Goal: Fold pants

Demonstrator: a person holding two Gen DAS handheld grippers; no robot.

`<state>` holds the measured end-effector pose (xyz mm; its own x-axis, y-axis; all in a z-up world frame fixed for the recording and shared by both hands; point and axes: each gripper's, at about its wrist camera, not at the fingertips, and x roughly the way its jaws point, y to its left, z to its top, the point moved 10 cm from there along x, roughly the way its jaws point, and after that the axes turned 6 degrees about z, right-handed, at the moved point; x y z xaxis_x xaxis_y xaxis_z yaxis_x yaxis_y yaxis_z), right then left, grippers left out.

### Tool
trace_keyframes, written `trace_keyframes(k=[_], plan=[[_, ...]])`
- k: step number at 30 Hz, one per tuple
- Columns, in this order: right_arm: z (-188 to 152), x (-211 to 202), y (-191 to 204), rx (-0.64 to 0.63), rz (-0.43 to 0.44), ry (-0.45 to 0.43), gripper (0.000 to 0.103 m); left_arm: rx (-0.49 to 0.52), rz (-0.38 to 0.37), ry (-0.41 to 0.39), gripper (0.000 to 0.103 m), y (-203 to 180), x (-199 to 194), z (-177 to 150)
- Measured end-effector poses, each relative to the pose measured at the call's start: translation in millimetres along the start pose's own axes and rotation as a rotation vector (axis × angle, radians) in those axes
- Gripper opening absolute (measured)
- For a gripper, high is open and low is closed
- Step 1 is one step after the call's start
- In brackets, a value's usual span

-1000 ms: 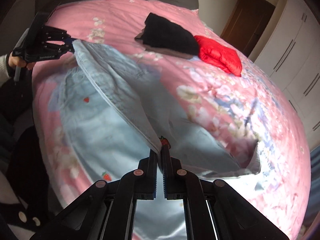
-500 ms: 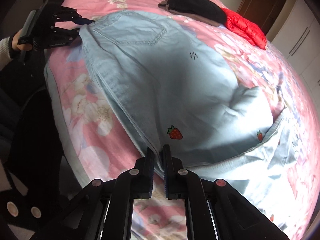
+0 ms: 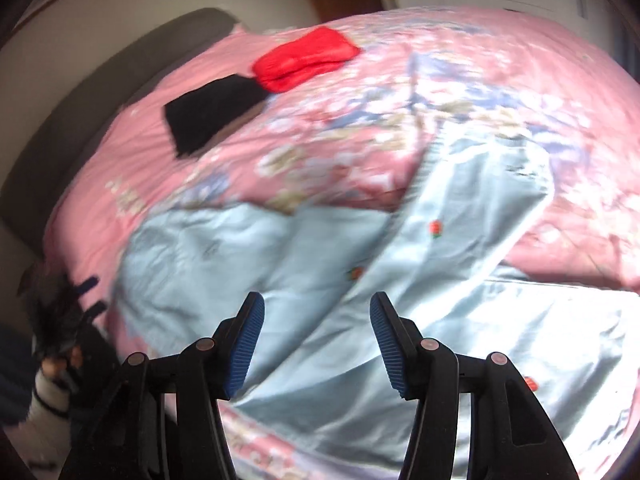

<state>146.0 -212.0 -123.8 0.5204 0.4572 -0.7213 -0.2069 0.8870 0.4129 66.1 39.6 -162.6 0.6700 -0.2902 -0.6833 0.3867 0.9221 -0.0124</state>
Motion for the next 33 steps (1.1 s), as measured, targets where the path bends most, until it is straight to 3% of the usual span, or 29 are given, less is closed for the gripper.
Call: trace_keyframes(k=[3,5,10,13,15,16,18,19,22,26,30,33], plan=[[32.3,18.5,-37.7,0.123,-0.083,-0.003,0.055,0.040,-0.157,0.025,0.074,-69.1,25.9,16.9],[51.3,34.6,-49.9,0.148,-0.116,0.005,0.055,0.084,-0.215,0.054,0.072,-110.9,44.9,23.6],[80.2,70.6,-70.3,0.213,-0.163,0.033,0.055,0.174,-0.245,0.151,0.052,-173.7,95.2,17.1],[81.0,88.0,-78.2,0.207,-0.222,0.074,0.055,0.255,-0.176,0.164,0.045,-183.0,113.2,5.5],[75.6,97.9,-88.7,0.199,-0.291,0.100,0.053,0.259,-0.174,0.155,0.022,-182.8,114.4,7.5],[72.2,99.4,-93.5,0.190,-0.319,0.102,0.040,0.242,-0.195,0.164,0.006,-181.2,114.1,8.7],[66.8,95.6,-101.2,0.167,-0.344,0.087,0.019,0.226,-0.201,0.150,0.006,-177.2,111.0,14.3],[64.0,89.8,-103.3,0.182,-0.314,0.066,0.006,0.234,-0.188,0.129,0.005,-170.3,105.4,17.0],[58.1,43.4,-110.7,0.261,-0.219,-0.067,0.005,0.251,-0.200,0.071,0.005,-164.6,87.3,27.3],[38.7,-56.9,-113.3,0.337,-0.078,-0.298,0.005,0.276,-0.189,0.034,0.005,-159.7,75.6,36.9],[-14.0,-139.9,-131.6,0.439,-0.021,-0.484,0.005,0.320,-0.185,0.050,0.006,-159.4,79.2,31.5],[-67.3,-154.9,-154.6,0.561,0.008,-0.517,0.005,0.392,-0.152,0.071,0.007,-165.3,85.9,19.1]])
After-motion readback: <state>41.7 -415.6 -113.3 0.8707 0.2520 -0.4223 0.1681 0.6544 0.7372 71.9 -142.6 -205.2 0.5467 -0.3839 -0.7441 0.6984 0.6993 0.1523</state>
